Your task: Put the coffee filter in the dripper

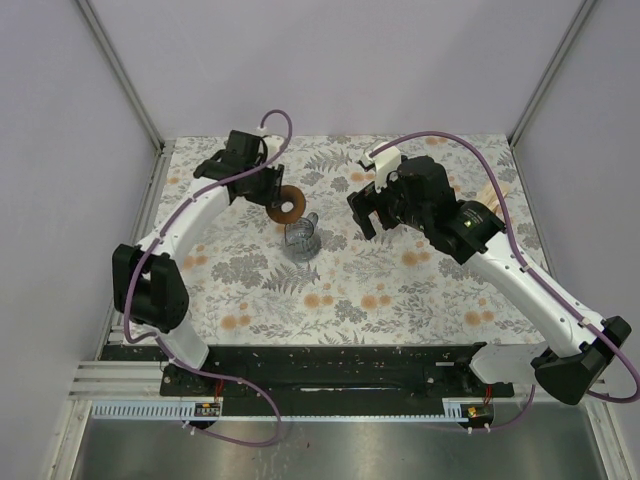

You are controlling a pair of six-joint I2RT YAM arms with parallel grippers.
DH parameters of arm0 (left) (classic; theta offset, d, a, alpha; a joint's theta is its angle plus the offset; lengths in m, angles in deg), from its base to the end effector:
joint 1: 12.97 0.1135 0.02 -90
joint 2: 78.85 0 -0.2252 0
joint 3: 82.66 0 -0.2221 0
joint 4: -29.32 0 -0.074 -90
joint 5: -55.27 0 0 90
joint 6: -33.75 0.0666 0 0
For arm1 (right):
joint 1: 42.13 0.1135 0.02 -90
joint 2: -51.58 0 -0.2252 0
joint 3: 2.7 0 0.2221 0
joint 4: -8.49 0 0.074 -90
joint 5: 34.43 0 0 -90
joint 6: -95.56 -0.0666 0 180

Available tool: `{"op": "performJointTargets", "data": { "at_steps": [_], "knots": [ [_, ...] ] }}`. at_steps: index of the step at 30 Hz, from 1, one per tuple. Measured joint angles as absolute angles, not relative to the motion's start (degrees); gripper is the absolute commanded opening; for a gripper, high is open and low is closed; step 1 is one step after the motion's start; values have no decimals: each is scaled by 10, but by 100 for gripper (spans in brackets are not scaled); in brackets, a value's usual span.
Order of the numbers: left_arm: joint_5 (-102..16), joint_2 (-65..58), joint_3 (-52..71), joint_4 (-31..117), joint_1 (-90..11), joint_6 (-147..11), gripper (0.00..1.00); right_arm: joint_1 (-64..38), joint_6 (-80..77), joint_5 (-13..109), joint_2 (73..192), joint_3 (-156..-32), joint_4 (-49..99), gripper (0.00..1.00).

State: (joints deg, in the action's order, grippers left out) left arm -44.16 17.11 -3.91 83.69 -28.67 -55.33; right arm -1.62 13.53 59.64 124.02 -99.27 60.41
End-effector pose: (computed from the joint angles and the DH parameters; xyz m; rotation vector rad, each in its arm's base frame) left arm 0.3398 -0.1068 0.2524 0.4262 2.3992 -0.3161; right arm 0.2152 0.1776 0.3535 -0.8077 1.9017 0.2787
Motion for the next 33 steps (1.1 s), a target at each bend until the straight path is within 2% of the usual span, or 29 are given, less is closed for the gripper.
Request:
{"op": "performJointTargets", "data": {
  "at_steps": [6, 17, 22, 26, 28, 33],
  "knots": [
    [-437, 204, -67, 877, -348, -531, 0, -16, 137, 600, 1240, -991, 604, 100],
    [-416, 263, -76, 911, -373, -511, 1, -16, 140, 605, 1240, -990, 604, 99],
    [-401, 271, -80, 917, -378, -504, 16, -16, 142, 605, 1240, -990, 604, 99],
    [-398, 276, -85, 917, -381, -502, 40, -16, 142, 605, 1240, -989, 604, 99],
    [-397, 276, -85, 917, -381, -499, 57, -16, 142, 605, 1240, -989, 604, 99],
    [-396, 276, -90, 917, -381, -492, 74, -16, 143, 605, 1240, -989, 604, 99]
  ]
}}
